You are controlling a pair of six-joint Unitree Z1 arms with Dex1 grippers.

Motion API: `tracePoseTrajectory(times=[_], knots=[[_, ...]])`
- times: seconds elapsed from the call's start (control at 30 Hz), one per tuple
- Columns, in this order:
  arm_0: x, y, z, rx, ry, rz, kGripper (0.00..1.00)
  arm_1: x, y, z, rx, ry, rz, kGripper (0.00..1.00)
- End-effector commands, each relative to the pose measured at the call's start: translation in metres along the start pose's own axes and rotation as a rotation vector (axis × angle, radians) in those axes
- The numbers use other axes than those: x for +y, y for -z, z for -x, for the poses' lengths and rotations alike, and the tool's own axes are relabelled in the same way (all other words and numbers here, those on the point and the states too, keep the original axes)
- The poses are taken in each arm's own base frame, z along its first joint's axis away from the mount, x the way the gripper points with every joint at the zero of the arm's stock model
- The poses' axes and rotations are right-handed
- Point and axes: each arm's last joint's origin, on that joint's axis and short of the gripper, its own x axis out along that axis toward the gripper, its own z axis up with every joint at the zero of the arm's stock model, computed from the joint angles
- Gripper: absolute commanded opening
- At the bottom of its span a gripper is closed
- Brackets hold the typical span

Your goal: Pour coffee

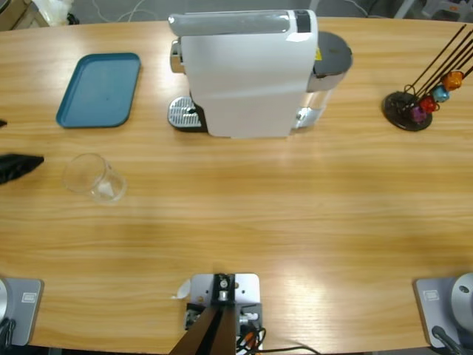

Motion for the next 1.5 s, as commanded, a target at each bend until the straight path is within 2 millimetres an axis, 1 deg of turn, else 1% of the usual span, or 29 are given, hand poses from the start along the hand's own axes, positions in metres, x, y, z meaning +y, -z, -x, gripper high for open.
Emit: tracePoseTrajectory(times=[0.03,0.13,0.23,0.3,0.37,0.57,0.7,0.83,1.07,1.17,1.33,1.37,1.43,1.5], knots=[[0.002,0.056,-0.019,0.085,0.026,0.129,1.000,-0.006,0.068,0.032,0.145,0.021,0.031,1.000],[0.002,0.060,-0.030,0.084,-0.016,0.142,1.000,-0.011,0.086,0.039,0.182,0.026,0.019,1.000],[-0.004,0.054,-0.060,0.168,-0.057,0.126,1.000,-0.016,0.089,0.047,0.185,0.028,0.014,1.000],[-0.006,0.056,-0.071,0.174,-0.065,0.125,1.000,-0.017,0.089,0.051,0.183,0.028,0.013,1.000],[-0.005,0.059,-0.075,0.173,-0.086,0.122,1.000,-0.018,0.091,0.052,0.188,0.031,0.002,1.000],[-0.006,0.064,-0.087,0.180,-0.101,0.150,1.000,-0.020,0.101,0.046,0.219,0.044,-0.010,1.000],[-0.009,0.069,-0.103,0.215,-0.113,0.170,1.000,-0.020,0.103,0.045,0.226,0.046,-0.012,1.000],[-0.010,0.069,-0.114,0.234,-0.140,0.168,1.000,-0.021,0.108,0.042,0.236,0.045,-0.018,1.000],[-0.008,0.073,-0.119,0.199,-0.175,0.168,0.997,-0.021,0.112,0.041,0.252,0.030,-0.021,1.000],[-0.007,0.074,-0.119,0.199,-0.179,0.162,0.928,-0.020,0.115,0.038,0.258,0.028,-0.028,1.000],[-0.007,0.075,-0.119,0.191,-0.186,0.157,0.739,-0.019,0.115,0.036,0.262,0.018,-0.033,1.000],[-0.006,0.076,-0.119,0.192,-0.186,0.159,0.715,-0.019,0.115,0.036,0.261,0.018,-0.033,1.000],[-0.006,0.077,-0.119,0.186,-0.184,0.161,0.630,-0.019,0.115,0.036,0.261,0.012,-0.034,1.000],[-0.006,0.079,-0.121,0.185,-0.184,0.160,0.606,-0.019,0.116,0.036,0.265,0.009,-0.034,1.000]])
